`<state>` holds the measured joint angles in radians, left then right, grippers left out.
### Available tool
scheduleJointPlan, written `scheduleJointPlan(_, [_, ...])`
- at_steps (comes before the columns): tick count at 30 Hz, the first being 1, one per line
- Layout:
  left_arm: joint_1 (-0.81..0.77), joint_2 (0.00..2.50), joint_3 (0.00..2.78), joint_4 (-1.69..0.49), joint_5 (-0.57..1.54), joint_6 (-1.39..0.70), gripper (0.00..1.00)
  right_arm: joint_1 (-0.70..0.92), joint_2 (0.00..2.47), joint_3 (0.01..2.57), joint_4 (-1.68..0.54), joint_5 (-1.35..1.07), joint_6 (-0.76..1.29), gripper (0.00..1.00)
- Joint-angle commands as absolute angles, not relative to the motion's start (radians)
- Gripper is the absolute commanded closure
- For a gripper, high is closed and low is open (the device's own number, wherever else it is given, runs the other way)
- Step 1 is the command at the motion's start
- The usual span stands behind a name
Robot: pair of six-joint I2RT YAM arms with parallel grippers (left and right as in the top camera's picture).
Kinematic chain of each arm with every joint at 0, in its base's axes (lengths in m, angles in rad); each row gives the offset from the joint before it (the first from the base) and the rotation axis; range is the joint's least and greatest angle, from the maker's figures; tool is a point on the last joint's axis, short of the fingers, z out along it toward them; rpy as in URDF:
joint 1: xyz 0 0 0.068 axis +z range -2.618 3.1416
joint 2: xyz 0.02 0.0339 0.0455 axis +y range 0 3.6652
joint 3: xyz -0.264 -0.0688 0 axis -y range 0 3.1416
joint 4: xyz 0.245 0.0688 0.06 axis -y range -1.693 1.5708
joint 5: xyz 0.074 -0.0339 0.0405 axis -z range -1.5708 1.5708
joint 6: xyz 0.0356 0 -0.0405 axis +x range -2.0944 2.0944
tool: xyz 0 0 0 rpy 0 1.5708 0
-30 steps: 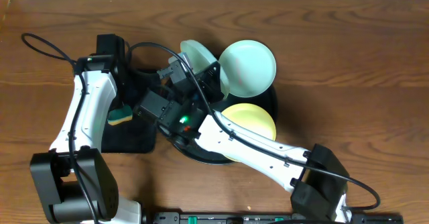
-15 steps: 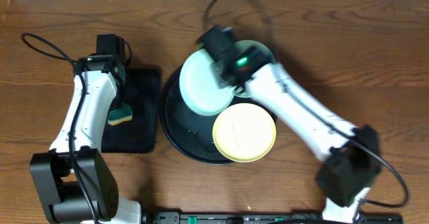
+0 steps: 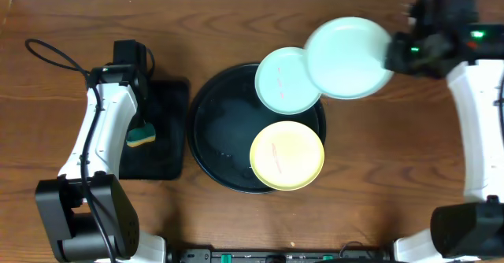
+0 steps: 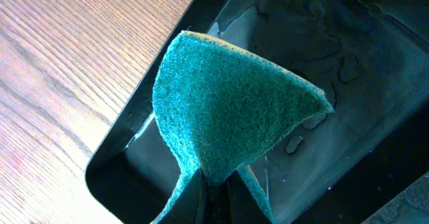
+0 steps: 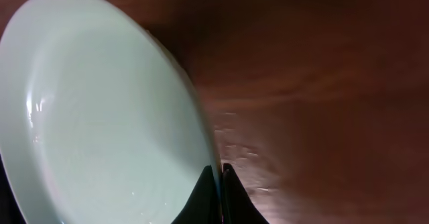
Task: Clean dirty plates on tray and stack at the side
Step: 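Lift the pale green plate with the right gripper and set it right of the tray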
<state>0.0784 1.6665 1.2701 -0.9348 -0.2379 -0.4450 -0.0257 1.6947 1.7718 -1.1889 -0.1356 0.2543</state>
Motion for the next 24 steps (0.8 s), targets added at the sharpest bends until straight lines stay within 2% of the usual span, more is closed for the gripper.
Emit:
scheduleJointPlan(1, [0.082,1.668,1.265,-0.936,-0.243,-0.451,0.92,-0.136,1.689,1.700,-1.192,-0.135,0.222,0.99])
scheduleJointPlan(6, [0.082,1.668,1.265,-0.936,-0.243,-0.451,0.92,-0.218,1.689,1.552,-1.125,-0.131,0.211,0.99])
scheduleJointPlan(14, [0.082,1.668,1.265,-0.934,-0.243,-0.451,0.93,-0.230,1.689,1.213,-0.827,-0.123,0.212,0.99])
scheduleJointPlan(22, [0.082,1.668,1.265,-0.934,-0.243,-0.451,0.93,-0.228,1.689,1.031,-0.630,-0.076,0.212,0.99])
scheduleJointPlan(23, [0.082,1.668,1.265,-0.933,-0.243,-0.451,0.92,-0.228,1.689,1.022,-0.624,-0.076,0.212,0.96])
scheduleJointPlan(24, [0.082,1.668,1.265,-0.931,-0.243,-0.451,0.93,-0.228,1.689,1.022,-0.624,-0.076,0.212,0.88])
